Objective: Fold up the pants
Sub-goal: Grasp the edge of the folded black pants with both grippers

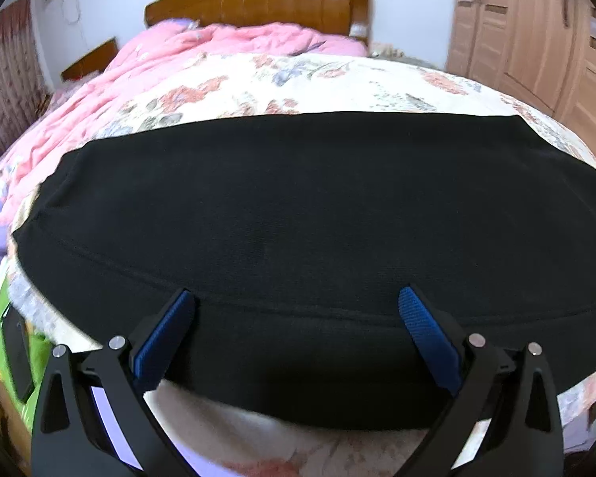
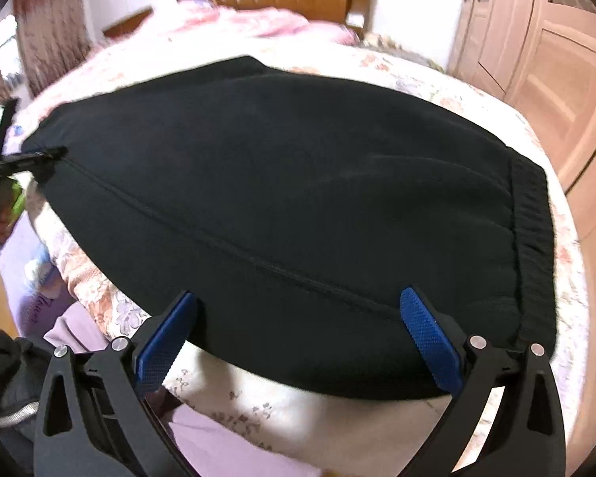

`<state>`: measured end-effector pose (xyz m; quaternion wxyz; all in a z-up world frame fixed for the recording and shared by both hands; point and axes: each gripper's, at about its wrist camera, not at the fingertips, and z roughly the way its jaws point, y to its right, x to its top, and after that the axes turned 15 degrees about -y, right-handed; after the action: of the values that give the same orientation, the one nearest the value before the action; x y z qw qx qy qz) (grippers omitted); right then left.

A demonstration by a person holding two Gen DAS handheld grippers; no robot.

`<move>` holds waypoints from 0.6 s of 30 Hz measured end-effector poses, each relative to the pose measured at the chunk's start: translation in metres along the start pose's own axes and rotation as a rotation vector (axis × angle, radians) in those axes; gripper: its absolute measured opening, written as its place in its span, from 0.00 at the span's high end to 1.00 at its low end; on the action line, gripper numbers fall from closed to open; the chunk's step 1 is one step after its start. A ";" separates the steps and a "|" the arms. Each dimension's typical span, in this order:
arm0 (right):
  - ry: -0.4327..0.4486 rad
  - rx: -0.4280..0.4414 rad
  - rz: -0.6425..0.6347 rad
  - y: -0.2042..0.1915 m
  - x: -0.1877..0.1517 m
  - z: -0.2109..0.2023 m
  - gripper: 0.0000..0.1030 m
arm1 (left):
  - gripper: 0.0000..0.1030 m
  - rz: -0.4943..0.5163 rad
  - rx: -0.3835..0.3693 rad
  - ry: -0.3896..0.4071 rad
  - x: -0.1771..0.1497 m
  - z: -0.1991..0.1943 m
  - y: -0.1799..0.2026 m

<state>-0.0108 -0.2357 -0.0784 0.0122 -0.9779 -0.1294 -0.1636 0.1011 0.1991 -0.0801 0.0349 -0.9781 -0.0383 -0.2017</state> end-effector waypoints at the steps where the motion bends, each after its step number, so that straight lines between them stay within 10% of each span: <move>1: -0.008 0.008 0.009 -0.002 0.006 -0.005 0.04 | 0.02 0.008 0.030 0.028 0.002 -0.011 0.003; 5: 0.056 0.043 -0.040 -0.026 0.050 -0.013 0.04 | 0.02 0.114 -0.025 0.134 0.035 -0.044 0.029; 12: -0.003 0.130 -0.043 -0.071 0.165 0.037 0.04 | 0.01 0.067 -0.096 -0.124 0.121 0.056 0.035; 18: -0.045 0.020 -0.058 -0.103 0.174 0.066 0.05 | 0.02 -0.033 -0.286 0.098 0.083 -0.001 -0.021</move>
<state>0.1422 -0.0887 -0.0863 0.0142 -0.9770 -0.1596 -0.1406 0.1747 0.2246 -0.0453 -0.1063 -0.9613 -0.0235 -0.2532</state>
